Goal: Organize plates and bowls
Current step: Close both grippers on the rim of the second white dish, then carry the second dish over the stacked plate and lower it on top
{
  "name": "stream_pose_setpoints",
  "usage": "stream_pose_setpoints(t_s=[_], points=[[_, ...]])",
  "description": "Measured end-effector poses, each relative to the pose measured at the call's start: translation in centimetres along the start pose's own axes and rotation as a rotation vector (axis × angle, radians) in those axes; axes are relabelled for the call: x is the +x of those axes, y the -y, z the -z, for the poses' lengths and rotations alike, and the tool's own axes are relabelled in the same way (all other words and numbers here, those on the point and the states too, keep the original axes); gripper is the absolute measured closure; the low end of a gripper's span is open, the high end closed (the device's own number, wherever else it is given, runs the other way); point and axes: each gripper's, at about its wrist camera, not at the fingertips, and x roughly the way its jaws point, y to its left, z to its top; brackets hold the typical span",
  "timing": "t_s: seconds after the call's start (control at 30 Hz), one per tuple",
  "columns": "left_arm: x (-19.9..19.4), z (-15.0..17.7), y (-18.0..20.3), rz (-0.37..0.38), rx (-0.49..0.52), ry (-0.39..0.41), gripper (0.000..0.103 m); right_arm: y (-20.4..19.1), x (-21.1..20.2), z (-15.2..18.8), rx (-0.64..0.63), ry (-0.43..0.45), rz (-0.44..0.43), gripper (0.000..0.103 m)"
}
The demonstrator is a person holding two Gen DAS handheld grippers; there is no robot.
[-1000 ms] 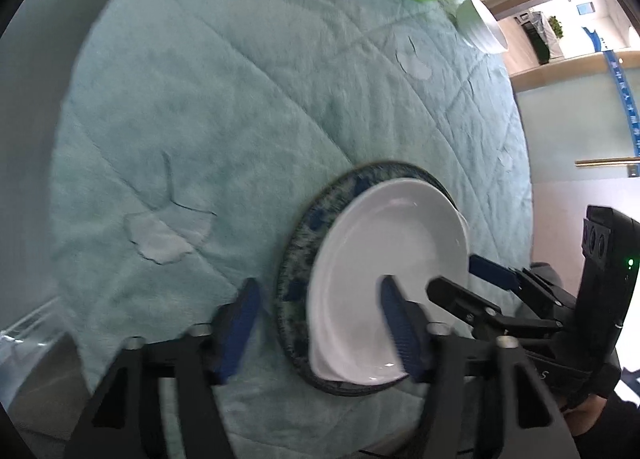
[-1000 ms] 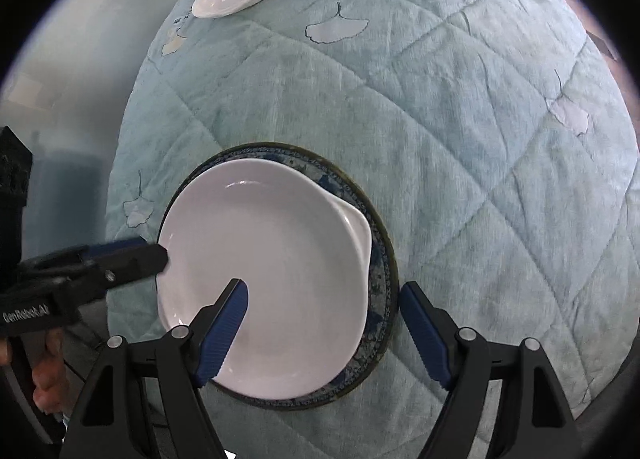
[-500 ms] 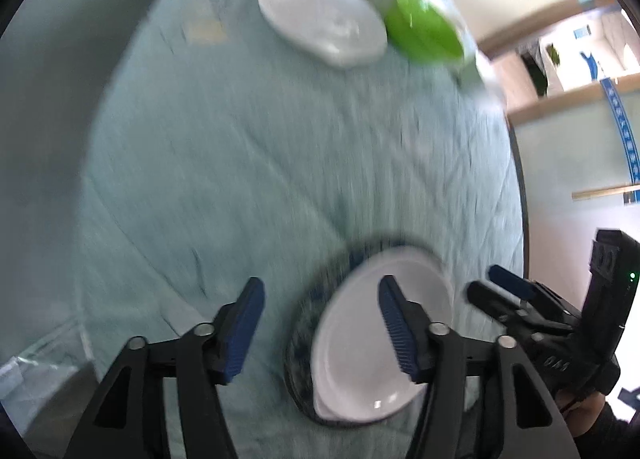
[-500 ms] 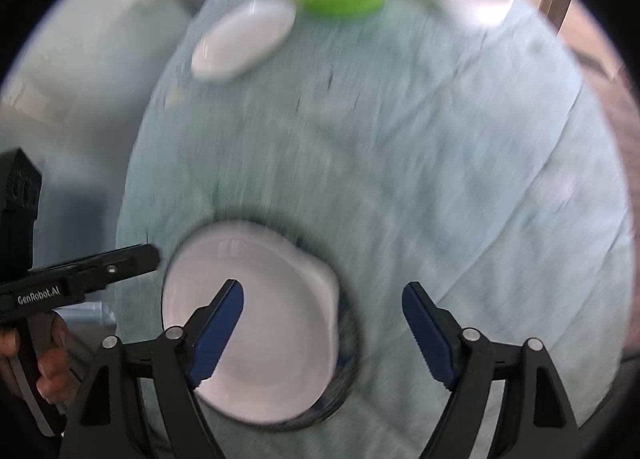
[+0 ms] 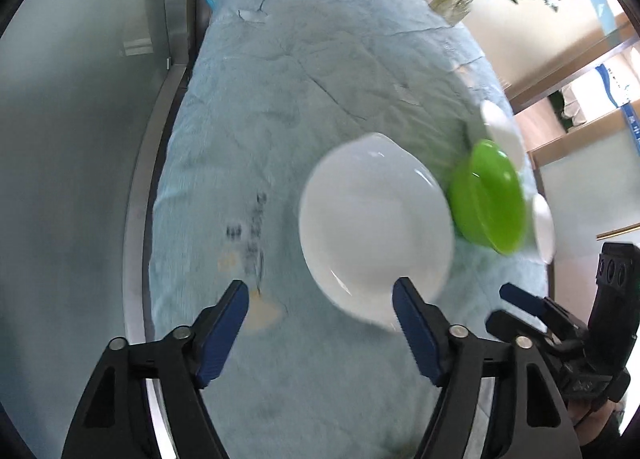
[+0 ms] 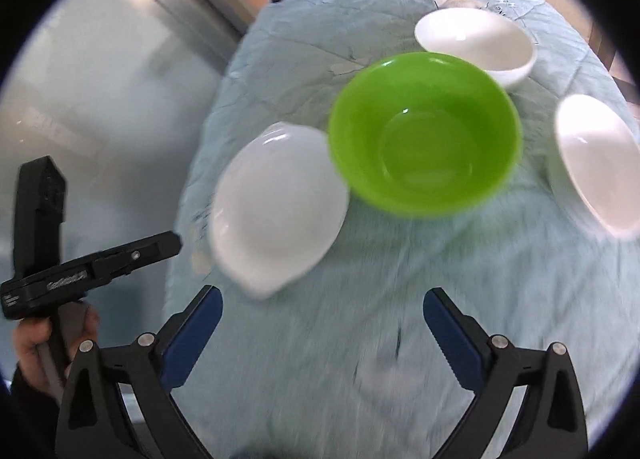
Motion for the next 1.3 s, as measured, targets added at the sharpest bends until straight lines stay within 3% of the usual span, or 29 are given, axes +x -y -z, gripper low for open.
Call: stream_pose_setpoints(t_s=[0.17, 0.23, 0.3, 0.37, 0.53, 0.6, 0.7, 0.77, 1.0, 1.3], points=[[3.4, -2.1, -1.1, -0.009, -0.003, -0.038, 0.034, 0.4, 3.9, -2.7, 0.059, -0.007, 0.035, 0.004], [4.7, -2.8, -1.4, 0.001, -0.016, -0.051, 0.049, 0.1, 5.0, -3.0, 0.060, -0.013, 0.041, 0.007], [5.6, -3.0, -1.3, 0.010, -0.005, -0.068, 0.057, -0.5, 5.6, -3.2, 0.049, -0.012, 0.059, 0.008], [6.0, -3.3, -0.9, 0.002, 0.017, -0.056, 0.058, -0.8, 6.0, -3.7, 0.048, 0.000, 0.076, 0.009], [6.4, -3.9, -0.6, -0.026, 0.022, -0.060, 0.087, -1.8, 6.5, -4.5, 0.060, 0.031, 0.156, 0.019], [6.4, -3.9, -0.6, -0.032, 0.026, -0.058, 0.089, -2.4, 6.8, -4.7, 0.056, 0.035, 0.227, 0.029], [6.3, -3.9, -0.4, -0.026, 0.028, -0.067, 0.093, -3.3, 7.2, -4.8, 0.053, 0.049, 0.311, 0.051], [6.3, -3.9, -0.2, -0.028, 0.032, -0.071, 0.094, -3.6, 7.2, -4.7, 0.049, 0.059, 0.325, 0.078], [5.6, -2.0, 0.3, -0.057, 0.067, -0.076, 0.094, -3.7, 6.8, -4.2, 0.054, 0.049, 0.336, 0.085], [2.3, 0.6, 0.9, -0.079, 0.068, -0.044, 0.096, -2.9, 4.0, -1.8, 0.115, 0.039, 0.220, 0.095]])
